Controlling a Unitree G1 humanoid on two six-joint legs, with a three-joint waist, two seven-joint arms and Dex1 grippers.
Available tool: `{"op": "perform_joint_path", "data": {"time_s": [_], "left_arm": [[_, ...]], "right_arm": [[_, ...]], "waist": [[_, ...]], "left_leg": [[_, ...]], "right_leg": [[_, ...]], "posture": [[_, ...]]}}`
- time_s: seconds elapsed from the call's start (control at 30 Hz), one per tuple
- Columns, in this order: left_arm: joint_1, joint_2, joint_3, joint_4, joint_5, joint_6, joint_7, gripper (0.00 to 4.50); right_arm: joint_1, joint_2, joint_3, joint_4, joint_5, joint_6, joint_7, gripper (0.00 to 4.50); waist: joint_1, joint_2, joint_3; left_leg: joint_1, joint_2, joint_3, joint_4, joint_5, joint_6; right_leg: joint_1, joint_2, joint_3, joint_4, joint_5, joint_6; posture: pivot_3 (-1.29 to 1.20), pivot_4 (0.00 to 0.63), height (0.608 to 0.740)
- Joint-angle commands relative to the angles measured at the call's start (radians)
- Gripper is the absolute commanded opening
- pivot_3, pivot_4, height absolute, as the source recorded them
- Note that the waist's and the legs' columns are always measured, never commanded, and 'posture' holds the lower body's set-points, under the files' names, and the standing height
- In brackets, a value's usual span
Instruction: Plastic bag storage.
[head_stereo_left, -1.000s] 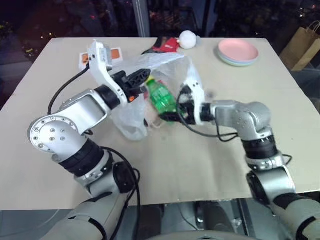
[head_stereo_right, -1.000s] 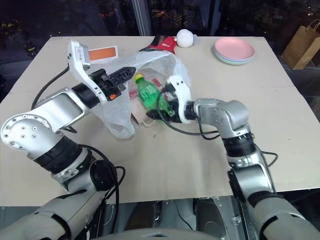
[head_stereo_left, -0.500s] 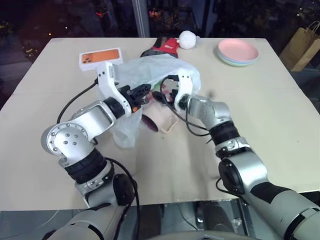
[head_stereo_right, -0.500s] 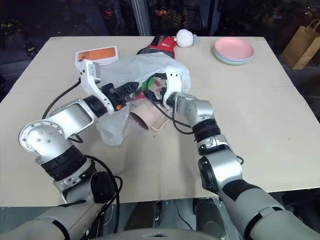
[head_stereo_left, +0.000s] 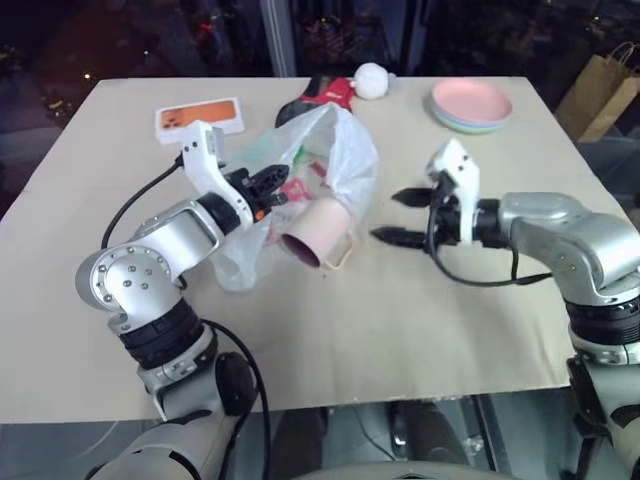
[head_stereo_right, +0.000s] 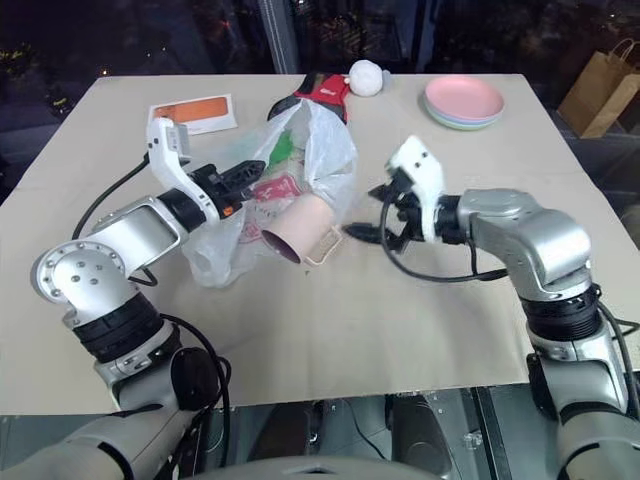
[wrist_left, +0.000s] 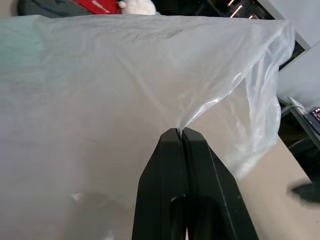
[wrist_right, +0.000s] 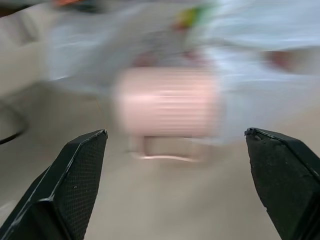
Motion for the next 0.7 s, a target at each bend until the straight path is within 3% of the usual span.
{"op": "perform_joint_path", "data": {"time_s": [0.03,0.23,0.4,0.53,0.7], "left_arm": [[0.015,0.018,-0.024,-0.008,-0.02,-0.027,-0.02,0.0],[0.012,0.045,-0.053,0.004,-0.026,-0.036,-0.038,0.0],[0.024,0.024,-0.076,-0.005,-0.039,-0.036,-0.037,0.0],[0.024,0.034,-0.081,0.012,-0.038,-0.051,-0.041,0.0],[0.01,0.041,-0.093,0.037,-0.049,-0.071,-0.057,0.0]], "right_arm": [[0.025,0.047,0.033,0.029,-0.086,-0.066,-0.101,4.47],[-0.006,0.195,0.071,0.058,-0.179,-0.115,-0.252,4.47],[0.014,0.292,0.051,-0.022,-0.139,-0.016,-0.31,4.47],[0.053,0.171,0.083,-0.096,-0.131,0.056,-0.246,4.47],[0.125,-0.07,0.216,-0.209,-0.036,0.077,0.004,4.47]], "waist": [[-0.005,0.0,0.0],[-0.008,0.0,0.0],[-0.004,0.0,0.0],[0.003,0.0,0.0],[0.004,0.0,0.0]], "left_leg": [[0.0,0.0,0.0,0.0,0.0,0.0],[-0.002,0.0,0.0,0.0,0.0,0.0],[-0.003,0.0,0.0,0.0,0.0,0.0],[-0.003,0.0,0.0,0.0,0.0,0.0],[-0.003,0.0,0.0,0.0,0.0,0.0]], "right_leg": [[0.0,0.0,0.0,0.0,0.0,0.0],[-0.002,0.0,0.001,0.0,0.0,0.0],[-0.002,0.0,0.0,-0.001,0.0,0.0],[-0.002,0.0,0.0,-0.001,0.0,0.0],[-0.002,0.0,-0.001,-0.002,0.0,0.0]], "posture": [[0.0,0.15,0.74],[0.0,0.15,0.74],[0.0,0.15,0.74],[0.0,0.15,0.74],[0.0,0.15,0.74]]}}
